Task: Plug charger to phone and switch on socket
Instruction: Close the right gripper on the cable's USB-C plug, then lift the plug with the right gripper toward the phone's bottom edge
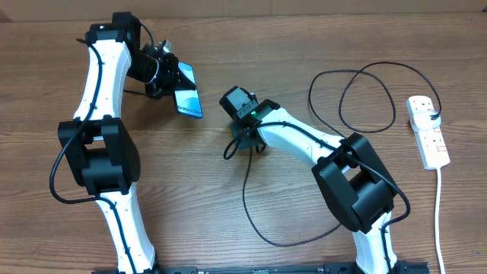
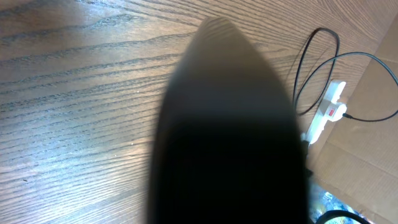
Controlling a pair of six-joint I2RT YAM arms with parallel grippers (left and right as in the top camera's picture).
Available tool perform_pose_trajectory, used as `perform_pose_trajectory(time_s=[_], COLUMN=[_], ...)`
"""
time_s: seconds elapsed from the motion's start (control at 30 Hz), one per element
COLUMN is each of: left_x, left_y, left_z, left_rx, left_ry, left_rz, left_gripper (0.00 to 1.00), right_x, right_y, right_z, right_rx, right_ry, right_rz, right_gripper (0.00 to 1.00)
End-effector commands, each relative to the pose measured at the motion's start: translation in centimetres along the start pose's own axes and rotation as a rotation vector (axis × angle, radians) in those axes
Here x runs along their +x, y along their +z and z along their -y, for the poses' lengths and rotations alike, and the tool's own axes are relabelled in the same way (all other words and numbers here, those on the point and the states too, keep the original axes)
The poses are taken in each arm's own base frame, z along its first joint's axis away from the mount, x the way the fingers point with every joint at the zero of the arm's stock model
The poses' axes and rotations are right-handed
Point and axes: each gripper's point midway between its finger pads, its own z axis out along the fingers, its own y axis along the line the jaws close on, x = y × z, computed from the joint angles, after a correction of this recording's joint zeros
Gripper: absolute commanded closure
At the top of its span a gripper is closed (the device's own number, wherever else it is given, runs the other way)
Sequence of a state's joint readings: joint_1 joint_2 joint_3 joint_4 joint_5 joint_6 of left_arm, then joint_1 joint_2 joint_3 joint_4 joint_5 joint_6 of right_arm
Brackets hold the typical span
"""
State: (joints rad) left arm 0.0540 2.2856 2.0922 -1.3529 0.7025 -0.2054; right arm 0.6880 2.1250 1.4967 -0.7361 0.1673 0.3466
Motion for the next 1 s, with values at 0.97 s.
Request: perform_pose_trajectory(time_s=[0.97], left_x=[0.4], left_y=[-5.8], left_z=[13.0], left_rx=[0.791], left_ry=[0.362], left_rz=[0.014], left_gripper=[0.96], right_x=[-3.9], right_y=[-16.2], right_z=[-6.4], right_rx=[-1.11], right_ry=[-0.154], right_rz=[-0.037], right_gripper=[0.96])
